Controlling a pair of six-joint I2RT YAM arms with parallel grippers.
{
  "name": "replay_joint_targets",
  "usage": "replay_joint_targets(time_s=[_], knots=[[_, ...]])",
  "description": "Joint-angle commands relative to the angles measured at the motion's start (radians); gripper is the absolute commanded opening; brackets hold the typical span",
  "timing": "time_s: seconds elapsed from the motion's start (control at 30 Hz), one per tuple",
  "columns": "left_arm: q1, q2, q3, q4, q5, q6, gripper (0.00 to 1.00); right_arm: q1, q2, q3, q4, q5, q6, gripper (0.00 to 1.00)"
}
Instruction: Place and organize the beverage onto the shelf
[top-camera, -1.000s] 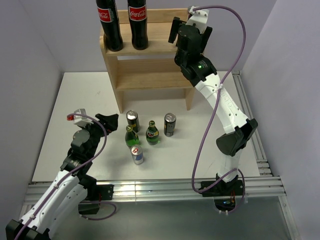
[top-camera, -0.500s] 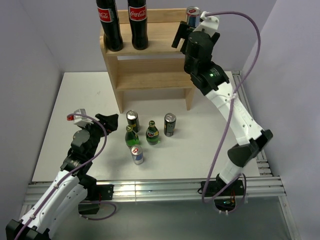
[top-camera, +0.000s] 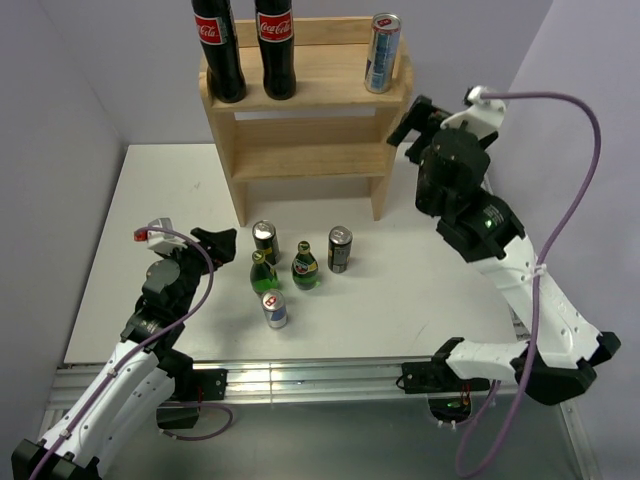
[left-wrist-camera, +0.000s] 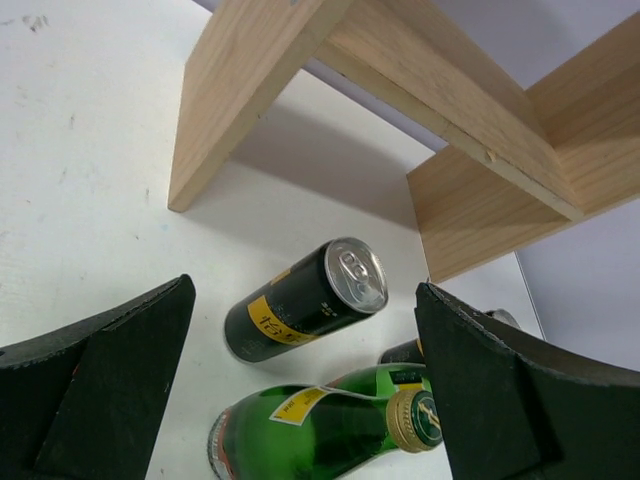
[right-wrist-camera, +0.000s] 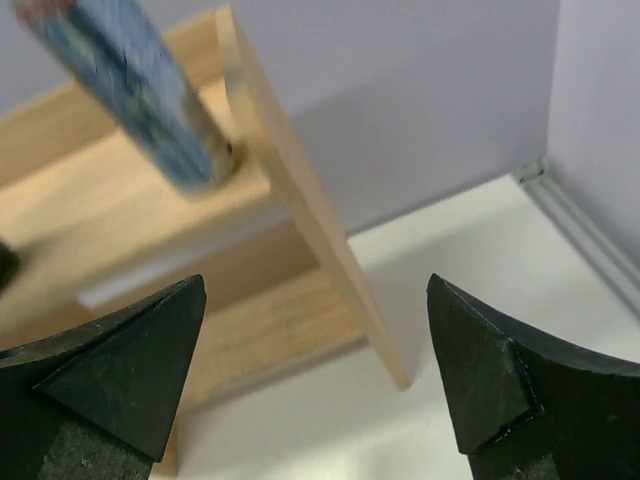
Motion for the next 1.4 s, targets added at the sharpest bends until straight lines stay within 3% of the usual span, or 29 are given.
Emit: replay_joint_targets(time_s=[0.0, 0.13, 0.23, 0.43, 0.63, 0.8, 1.07, 1.37], knots=[[-0.004, -0.010, 0.045, -0.003, 0.068, -0.004, 0.99, 0.076, -0.089, -0.135, -0.075, -0.014, 0.131, 0.98], [-0.009, -0.017, 0.041, -0.018, 0.110, -0.012, 0.99, 0.163, -0.221, -0.478, -0.089, -0.152, 0.275, 0.95], [-0.012, -0.011, 0.047, -0.023, 0.102, 0.008, 0.99, 0.251, -0.257, -0.710, 0.007, -0.244, 0.347, 0.95], [-0.012, 0.024, 0.056, -0.015, 0.104, 0.016, 0.99, 0.369, -0.226, -0.968, 0.188, -0.273, 0.476, 0.96], [-0.013, 0.036, 0.058, -0.005, 0.099, 0.025, 0.99, 0.360, -0.066, -1.011, 0.386, -0.285, 0.452, 0.97], [-0.015, 0.047, 0.062, -0.012, 0.088, 0.039, 0.99, 0.276, 0.070, -1.011, 0.538, -0.337, 0.410, 0.97], [-0.017, 0.055, 0.055, 0.003, 0.081, 0.048, 0.99, 0.173, 0.200, -0.988, 0.624, -0.324, 0.375, 0.96], [-0.018, 0.092, 0.044, 0.038, 0.087, 0.055, 1.00, 0.154, 0.326, -0.996, 0.821, -0.256, 0.344, 0.94]])
